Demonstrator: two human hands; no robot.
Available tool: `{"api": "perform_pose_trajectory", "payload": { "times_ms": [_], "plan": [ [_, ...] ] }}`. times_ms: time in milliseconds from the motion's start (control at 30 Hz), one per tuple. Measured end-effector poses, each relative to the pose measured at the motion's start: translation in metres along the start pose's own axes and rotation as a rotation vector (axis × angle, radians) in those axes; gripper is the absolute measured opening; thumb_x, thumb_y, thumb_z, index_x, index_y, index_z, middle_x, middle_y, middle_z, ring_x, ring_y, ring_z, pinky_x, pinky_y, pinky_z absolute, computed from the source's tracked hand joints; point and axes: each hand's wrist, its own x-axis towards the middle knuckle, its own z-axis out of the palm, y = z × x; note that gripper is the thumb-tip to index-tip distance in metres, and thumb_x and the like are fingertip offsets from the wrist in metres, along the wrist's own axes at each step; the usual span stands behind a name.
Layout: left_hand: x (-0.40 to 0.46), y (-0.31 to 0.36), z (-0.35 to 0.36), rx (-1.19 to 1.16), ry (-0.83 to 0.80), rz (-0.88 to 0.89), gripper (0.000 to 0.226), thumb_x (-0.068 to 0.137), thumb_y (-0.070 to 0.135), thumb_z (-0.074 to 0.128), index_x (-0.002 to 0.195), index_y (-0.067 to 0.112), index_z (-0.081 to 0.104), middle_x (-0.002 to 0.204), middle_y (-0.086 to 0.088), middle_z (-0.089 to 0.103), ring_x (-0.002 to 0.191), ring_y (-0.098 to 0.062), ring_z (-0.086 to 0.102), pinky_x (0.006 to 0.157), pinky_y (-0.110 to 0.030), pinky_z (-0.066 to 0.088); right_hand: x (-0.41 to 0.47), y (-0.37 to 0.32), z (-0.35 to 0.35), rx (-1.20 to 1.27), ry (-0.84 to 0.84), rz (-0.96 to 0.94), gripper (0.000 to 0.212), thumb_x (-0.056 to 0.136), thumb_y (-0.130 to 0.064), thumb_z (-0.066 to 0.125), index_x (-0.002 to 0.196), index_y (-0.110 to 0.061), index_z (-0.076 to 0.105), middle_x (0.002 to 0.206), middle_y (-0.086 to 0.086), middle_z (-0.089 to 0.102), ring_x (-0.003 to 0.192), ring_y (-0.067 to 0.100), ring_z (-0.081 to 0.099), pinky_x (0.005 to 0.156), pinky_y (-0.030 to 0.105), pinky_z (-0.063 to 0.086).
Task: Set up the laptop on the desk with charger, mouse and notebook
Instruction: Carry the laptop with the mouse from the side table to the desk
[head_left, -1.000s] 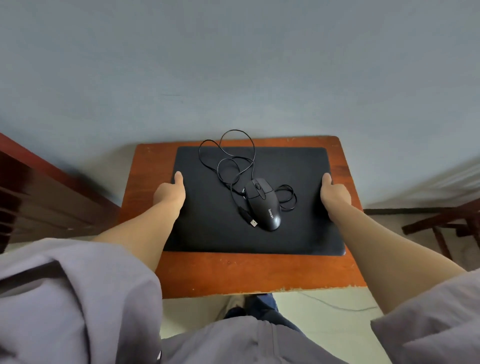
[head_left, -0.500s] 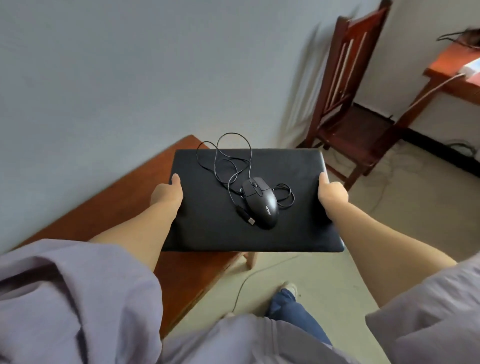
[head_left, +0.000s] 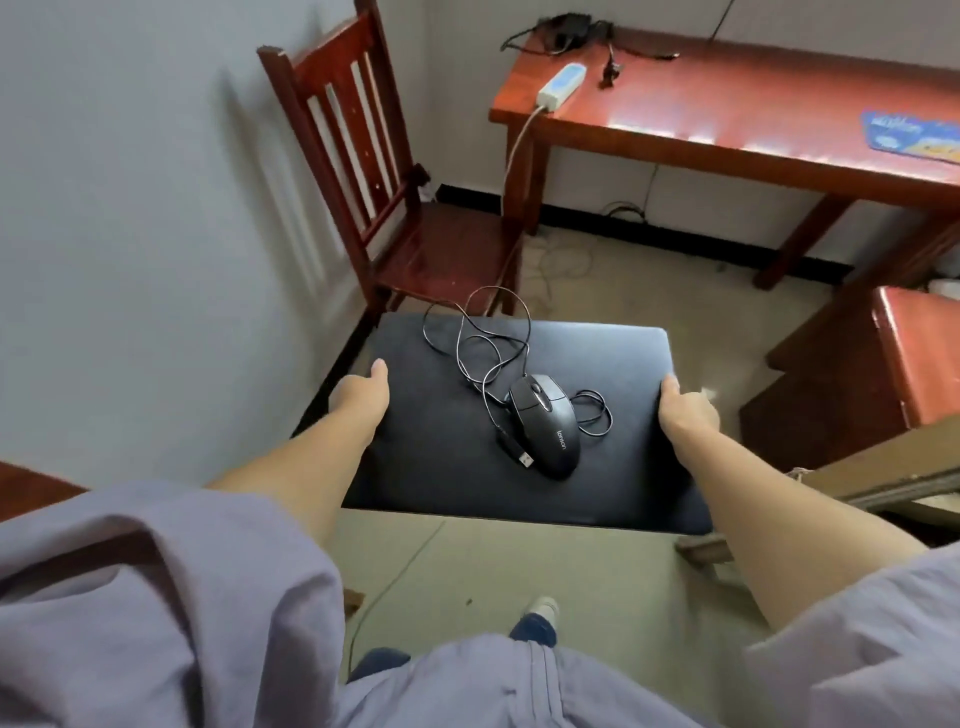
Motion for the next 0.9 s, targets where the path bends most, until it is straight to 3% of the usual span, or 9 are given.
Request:
{"api": "perform_pose_trajectory", "payload": {
  "times_ms": [333, 900],
  "plan": [
    [0.024, 0.161, 0.152, 0.085, -0.104, 0.141, 0.068, 0.092, 0.050, 0.040, 0.134, -0.003, 0.039, 0.140, -0.020, 0.044, 0.125, -0.039, 0.043, 0.102, -0.043, 0.037, 0.159, -0.008, -0.087, 0.062, 0.107, 0.118, 0.066, 0.097, -0.045, 0.026, 0.123, 0.011, 0.049, 0.132, 0.030, 0.050, 0.122, 0.042, 0.047, 0.100, 0.040, 0.037],
    [0.134, 0.518, 0.356, 0.169, -0.198, 0.397, 0.067, 0.090, 0.050, 0.045, 0.126, -0.006, 0.048, 0.132, -0.024, 0.052, 0.119, -0.041, 0.049, 0.096, -0.040, 0.042, 0.450, -0.134, -0.173, 0.236, 0.258, 0.292, 0.063, 0.099, -0.041, 0.026, 0.126, 0.012, 0.045, 0.134, 0.029, 0.048, 0.123, 0.041, 0.045, 0.102, 0.040, 0.035]
  ]
}}
